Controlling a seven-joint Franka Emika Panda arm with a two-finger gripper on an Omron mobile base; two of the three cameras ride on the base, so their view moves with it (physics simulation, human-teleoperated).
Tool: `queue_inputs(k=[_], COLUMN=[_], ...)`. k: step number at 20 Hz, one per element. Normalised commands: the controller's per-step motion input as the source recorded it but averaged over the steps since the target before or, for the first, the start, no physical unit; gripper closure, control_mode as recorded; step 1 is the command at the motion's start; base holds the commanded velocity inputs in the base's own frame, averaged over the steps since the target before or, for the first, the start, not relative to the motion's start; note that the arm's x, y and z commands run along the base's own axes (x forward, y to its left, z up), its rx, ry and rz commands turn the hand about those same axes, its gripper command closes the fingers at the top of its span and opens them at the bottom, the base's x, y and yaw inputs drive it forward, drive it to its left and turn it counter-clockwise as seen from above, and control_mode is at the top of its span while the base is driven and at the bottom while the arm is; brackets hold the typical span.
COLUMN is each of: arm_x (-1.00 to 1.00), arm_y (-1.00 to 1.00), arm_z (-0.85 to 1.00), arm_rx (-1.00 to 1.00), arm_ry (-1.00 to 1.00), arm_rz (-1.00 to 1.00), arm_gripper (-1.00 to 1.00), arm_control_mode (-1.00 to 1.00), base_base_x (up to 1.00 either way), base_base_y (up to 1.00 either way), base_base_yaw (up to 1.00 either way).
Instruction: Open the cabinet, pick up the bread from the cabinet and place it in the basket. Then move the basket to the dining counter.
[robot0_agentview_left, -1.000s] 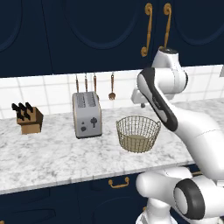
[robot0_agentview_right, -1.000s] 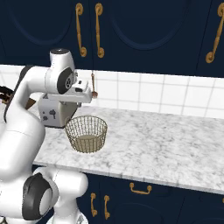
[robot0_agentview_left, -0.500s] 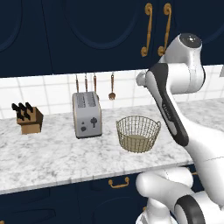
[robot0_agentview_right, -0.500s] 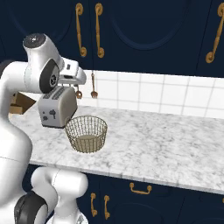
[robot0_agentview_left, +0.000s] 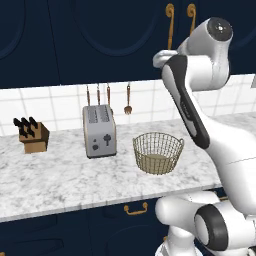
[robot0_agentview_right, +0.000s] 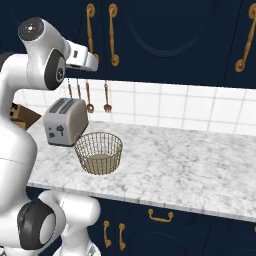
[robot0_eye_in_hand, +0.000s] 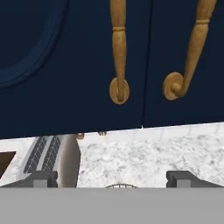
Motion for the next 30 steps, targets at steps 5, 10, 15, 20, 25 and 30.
queue_inputs(k=[5, 10, 15, 20, 25, 30], arm_x=[0.12, 0.41, 0.2, 0.36, 0.6, 0.77], arm_y=[0.0, -0.03, -0.21, -0.07, 0.01, 0.0], arm_z=[0.37, 0.54, 0.28, 0.01, 0.0, -0.08], arm_rx=[0.06, 0.15, 0.21, 0.13, 0.13, 0.12], arm_ry=[-0.34, -0.05, 0.08, 0.04, 0.0, 0.0], arm_rz=[-0.11, -0.06, 0.0, 0.0, 0.0, 0.0], arm_gripper=[-1.0, -1.0, -1.0, -1.0, -1.0, -1.0], arm_control_mode=[-1.0, -1.0, -1.0, -1.0, -1.0, -1.0], base_base_x=[0.0, 0.0, 0.0, 0.0, 0.0, 0.0], base_base_y=[0.0, 0.0, 0.0, 0.0, 0.0, 0.0], base_base_yaw=[0.0, 0.0, 0.0, 0.0, 0.0, 0.0])
